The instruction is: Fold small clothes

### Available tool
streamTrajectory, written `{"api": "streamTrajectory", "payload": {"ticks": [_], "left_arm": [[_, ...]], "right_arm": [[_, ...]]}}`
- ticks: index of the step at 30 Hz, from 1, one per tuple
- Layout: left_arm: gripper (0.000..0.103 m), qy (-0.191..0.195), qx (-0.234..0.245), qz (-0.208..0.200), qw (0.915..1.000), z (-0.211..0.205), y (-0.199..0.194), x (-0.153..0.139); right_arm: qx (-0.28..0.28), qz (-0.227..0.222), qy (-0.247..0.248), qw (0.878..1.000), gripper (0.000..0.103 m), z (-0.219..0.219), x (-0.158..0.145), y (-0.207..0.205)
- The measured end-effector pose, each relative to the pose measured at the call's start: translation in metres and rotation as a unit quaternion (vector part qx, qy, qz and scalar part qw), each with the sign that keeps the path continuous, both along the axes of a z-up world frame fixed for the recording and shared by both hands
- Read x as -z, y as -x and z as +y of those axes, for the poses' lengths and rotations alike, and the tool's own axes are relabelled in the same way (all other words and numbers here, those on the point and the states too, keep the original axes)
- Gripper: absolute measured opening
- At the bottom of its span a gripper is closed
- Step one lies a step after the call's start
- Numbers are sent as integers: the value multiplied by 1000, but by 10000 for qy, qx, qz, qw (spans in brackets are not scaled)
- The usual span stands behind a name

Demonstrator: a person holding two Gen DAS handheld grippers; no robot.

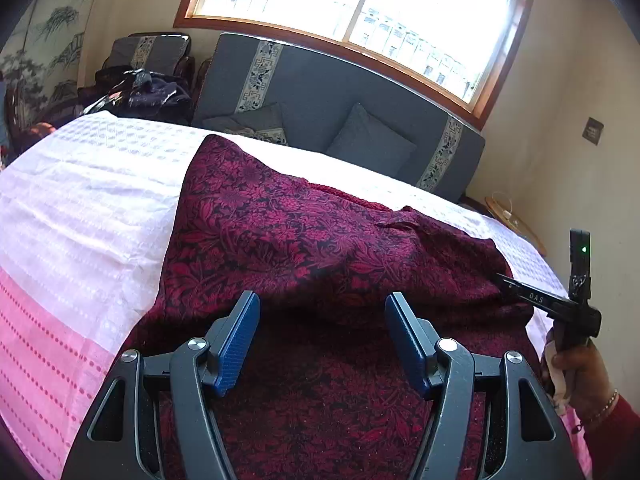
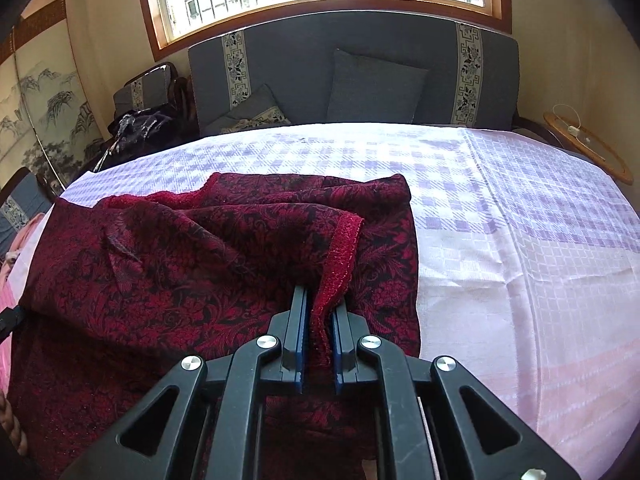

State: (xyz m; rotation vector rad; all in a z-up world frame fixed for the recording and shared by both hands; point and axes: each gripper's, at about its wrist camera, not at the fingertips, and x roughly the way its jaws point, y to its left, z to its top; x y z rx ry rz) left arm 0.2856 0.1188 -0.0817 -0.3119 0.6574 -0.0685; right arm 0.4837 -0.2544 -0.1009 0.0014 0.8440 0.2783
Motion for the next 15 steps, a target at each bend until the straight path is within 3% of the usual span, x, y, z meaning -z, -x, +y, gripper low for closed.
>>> {"api": "streamTrajectory", "payload": {"ticks": [3, 7, 11, 15], "left_arm": [[66, -493, 128, -11, 9987, -9, -18, -9], [66, -933, 119, 362, 9949, -6, -45, -1], [66, -878, 38, 566, 9945, 10, -51, 17], [68, -87, -5, 690, 9976, 35, -52, 30]], "right_arm": [[1, 14, -31, 10000, 9, 0, 0, -1], [3, 11, -23, 10000, 9, -1, 0, -1], [0, 25, -59, 10000, 9, -1, 1, -1], [-1, 36, -78, 10000, 9, -3, 1, -1]]}}
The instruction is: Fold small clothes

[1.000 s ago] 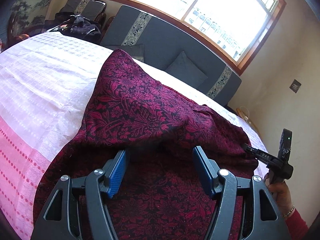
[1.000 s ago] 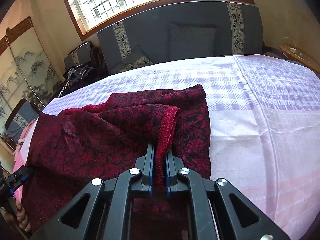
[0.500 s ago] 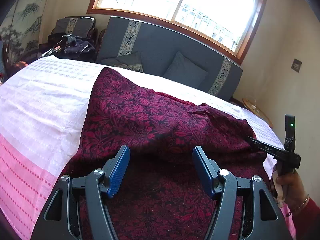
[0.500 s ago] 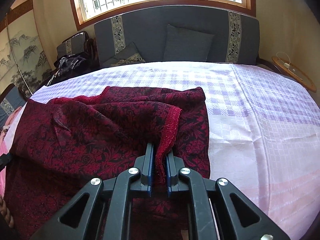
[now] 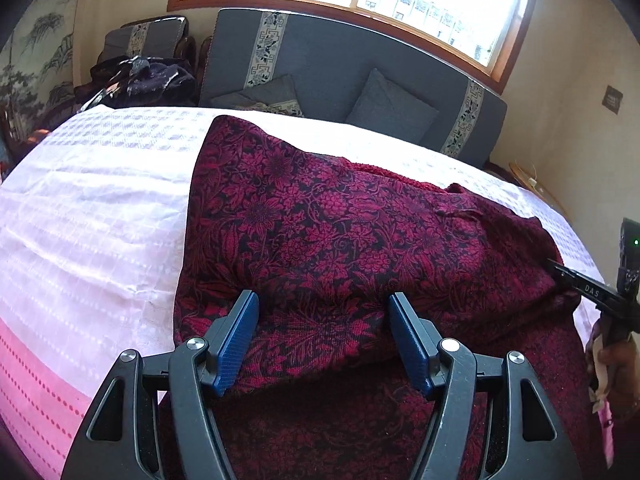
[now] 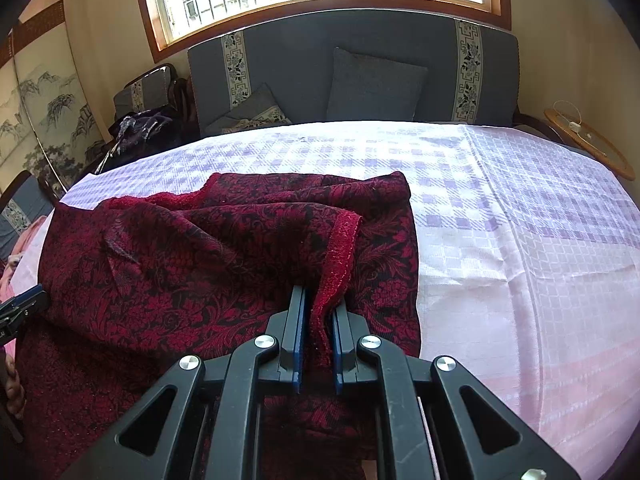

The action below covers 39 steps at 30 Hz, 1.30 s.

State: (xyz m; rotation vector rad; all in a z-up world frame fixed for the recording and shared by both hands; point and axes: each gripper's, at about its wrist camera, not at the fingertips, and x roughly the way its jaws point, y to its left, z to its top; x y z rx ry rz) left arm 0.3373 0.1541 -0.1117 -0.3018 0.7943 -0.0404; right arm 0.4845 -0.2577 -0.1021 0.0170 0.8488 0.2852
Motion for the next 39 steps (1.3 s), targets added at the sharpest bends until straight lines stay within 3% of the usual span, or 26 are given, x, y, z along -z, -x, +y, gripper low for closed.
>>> {"api": "streamTrajectory", "payload": {"ticks": [2, 6, 11, 15, 22, 27, 30, 33, 36, 39], "left_arm": [[68, 153, -46, 24, 9999, 5, -1, 3], [68, -209, -59, 1, 9998, -6, 2, -1], [69, -7, -108, 2, 9999, 2, 4, -1], [69, -105, -137, 46, 9998, 0, 3, -1], [74, -652, -220, 136, 9975, -16, 0, -1], [76, -422, -146, 115, 9989, -9, 1, -2], [76, -716, -191, -21, 9972, -12, 28, -20], [76, -586, 55, -455, 9972, -13, 84, -42], [76, -723, 347, -507, 9955, -17, 139, -52], [78, -623, 624, -474, 9950, -18, 191, -53]], "right_arm": [[-6, -5, 43, 10000, 10, 1, 1, 0], [-10, -17, 117, 9999, 11, 3, 0, 0], [7, 33, -6, 10000, 12, 2, 1, -1], [37, 73, -125, 9999, 12, -3, 2, -2], [26, 150, -138, 9998, 15, -3, 3, -4], [2, 518, -505, 9974, 23, -17, -1, -6], [404, 275, -1106, 9927, 30, -38, -28, 33], [236, 30, -1549, 9876, 30, -62, -46, 95], [94, 117, -1917, 9813, 31, -89, -46, 167], [39, 332, -1851, 9822, 32, -108, -37, 237]]}}
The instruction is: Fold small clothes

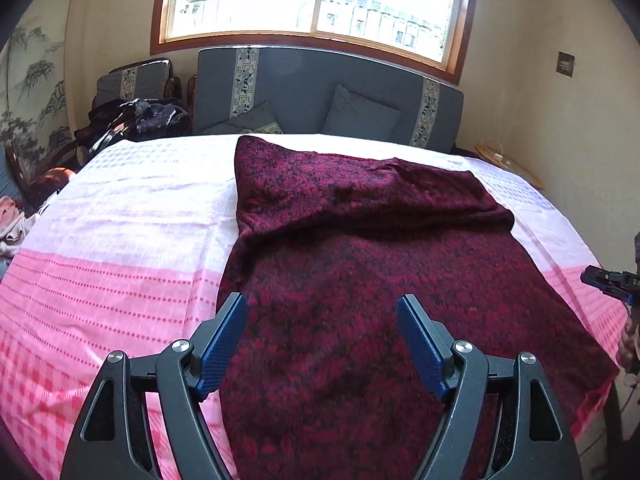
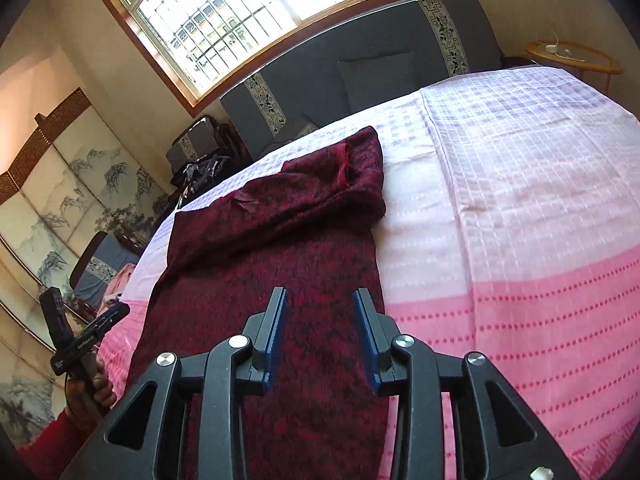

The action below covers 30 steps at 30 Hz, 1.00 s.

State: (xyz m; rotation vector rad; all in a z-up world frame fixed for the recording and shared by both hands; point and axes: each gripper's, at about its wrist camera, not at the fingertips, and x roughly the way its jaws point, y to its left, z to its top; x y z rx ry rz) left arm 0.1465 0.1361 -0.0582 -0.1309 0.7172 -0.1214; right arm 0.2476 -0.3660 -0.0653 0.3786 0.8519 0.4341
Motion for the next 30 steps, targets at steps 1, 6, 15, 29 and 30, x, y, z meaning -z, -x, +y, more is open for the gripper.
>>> {"api": "streamTrajectory", "payload": {"ticks": [1, 6, 15, 29, 30], "left_arm": [[79, 40, 50, 26, 10000, 1, 15, 1], [80, 404, 263, 292, 9984, 11, 75, 15], [80, 1508, 89, 797, 9853, 46, 130, 36], [80, 3520, 641, 1864, 9150, 70, 150, 69], [80, 3659, 699, 1953, 9072, 69, 151, 71]], "right_arm": [[-32, 53, -37, 10000, 32, -6, 4, 21], [9, 428, -2, 9991, 32, -20, 26, 92], [-111, 681, -314, 9971, 32, -8, 53, 121], [-184, 656, -1104, 9915, 24, 0, 69, 123], [-188, 630, -1096, 9918, 24, 0, 69, 124]]}}
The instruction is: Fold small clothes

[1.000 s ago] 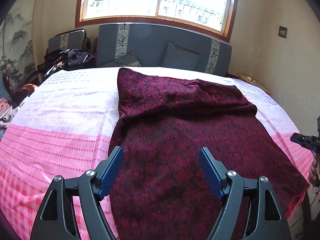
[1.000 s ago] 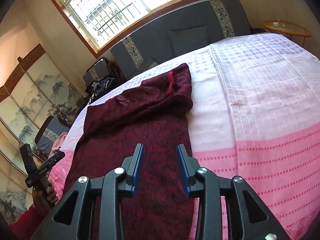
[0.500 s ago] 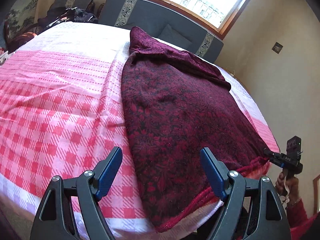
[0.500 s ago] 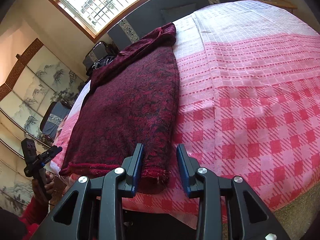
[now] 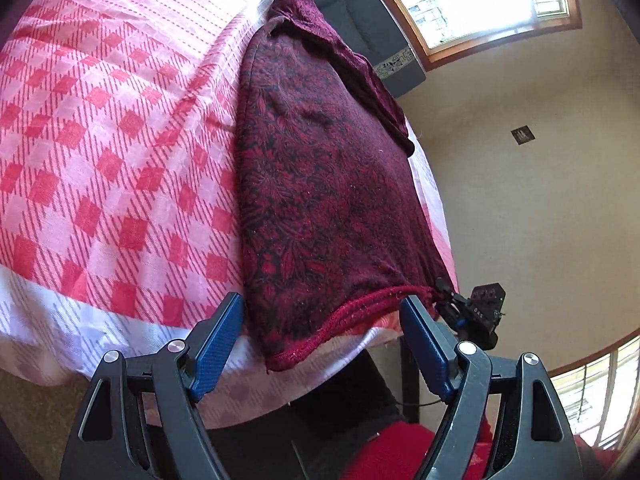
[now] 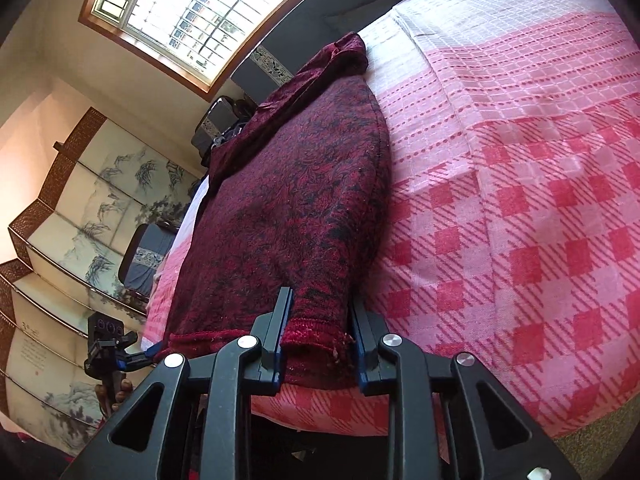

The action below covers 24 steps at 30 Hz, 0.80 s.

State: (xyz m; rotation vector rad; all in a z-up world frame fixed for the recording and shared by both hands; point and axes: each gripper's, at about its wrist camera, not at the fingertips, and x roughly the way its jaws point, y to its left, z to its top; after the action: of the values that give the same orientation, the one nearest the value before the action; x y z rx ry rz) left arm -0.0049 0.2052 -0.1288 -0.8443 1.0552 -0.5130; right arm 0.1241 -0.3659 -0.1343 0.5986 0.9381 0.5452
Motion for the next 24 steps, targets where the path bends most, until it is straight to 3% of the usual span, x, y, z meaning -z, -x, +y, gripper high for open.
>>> {"api": "streamTrajectory", "payload": {"ticks": [2, 6, 12, 17, 21, 24], "left_arm": [[80, 258, 39, 105, 9996, -2, 2, 3], [80, 351, -61, 117, 9993, -5, -3, 3], [80, -246, -40, -87, 9997, -30, -20, -8], [79, -431, -27, -210, 9988, -43, -27, -9], [62, -427, -191, -54, 9989, -38, -27, -6], [61, -511, -494, -81, 9974, -23, -17, -11]], "right_arm": [[2, -34, 12, 10000, 24, 0, 0, 1], [-14, -53, -26, 10000, 24, 1, 0, 1], [19, -22, -125, 9999, 24, 1, 0, 1], [102, 19, -202, 9997, 24, -2, 0, -1], [179, 117, -350, 9992, 24, -8, 1, -5], [135, 138, -374, 9991, 24, -10, 1, -4]]}}
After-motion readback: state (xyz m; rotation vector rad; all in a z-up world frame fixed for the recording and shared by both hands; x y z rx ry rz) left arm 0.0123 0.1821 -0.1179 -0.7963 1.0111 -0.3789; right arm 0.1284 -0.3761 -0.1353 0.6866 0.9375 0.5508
